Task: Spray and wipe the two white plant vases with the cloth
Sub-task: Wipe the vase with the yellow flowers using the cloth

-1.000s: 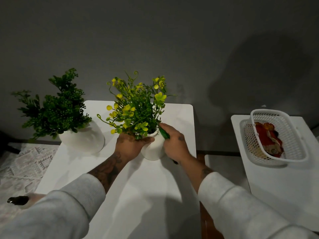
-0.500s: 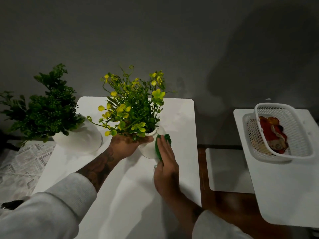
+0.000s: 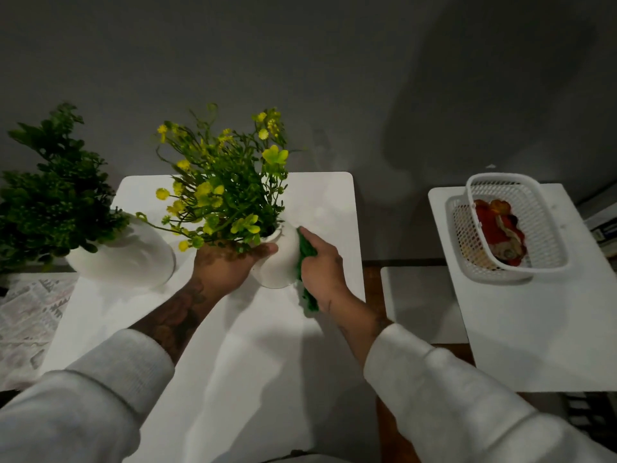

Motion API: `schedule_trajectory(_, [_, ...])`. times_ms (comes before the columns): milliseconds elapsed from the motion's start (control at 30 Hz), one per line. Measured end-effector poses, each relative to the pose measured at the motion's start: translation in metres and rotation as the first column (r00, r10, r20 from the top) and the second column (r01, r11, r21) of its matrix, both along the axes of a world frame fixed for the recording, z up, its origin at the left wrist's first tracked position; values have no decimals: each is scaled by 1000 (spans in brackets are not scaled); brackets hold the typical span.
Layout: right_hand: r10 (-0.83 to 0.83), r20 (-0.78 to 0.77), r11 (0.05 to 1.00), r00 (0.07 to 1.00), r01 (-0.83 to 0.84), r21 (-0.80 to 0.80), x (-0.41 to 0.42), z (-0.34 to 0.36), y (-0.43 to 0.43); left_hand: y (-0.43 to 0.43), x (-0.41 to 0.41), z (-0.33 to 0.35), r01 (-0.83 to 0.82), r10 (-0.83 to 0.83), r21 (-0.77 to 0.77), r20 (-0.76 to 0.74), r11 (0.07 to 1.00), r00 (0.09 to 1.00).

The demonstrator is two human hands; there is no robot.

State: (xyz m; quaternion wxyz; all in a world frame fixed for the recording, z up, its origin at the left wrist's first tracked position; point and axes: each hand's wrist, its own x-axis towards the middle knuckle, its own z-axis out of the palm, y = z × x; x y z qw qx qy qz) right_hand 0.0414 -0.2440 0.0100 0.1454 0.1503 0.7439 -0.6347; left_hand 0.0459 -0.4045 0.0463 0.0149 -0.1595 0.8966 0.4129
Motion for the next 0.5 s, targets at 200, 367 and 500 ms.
schedule_trajectory(200, [223,-419,968,880,-149,201,7,21,-3,15,3,1,-34,31,-94,-40,995,999])
schedule_trajectory(367, [246,-528,953,813,-104,284,46,2,-3,18,9,5,-33,31,-38,-59,999,998])
schedule_trajectory(500, [208,-418,976,884,-158,153,22,10,2,10,7,6,47,-47,116,-9,992,999])
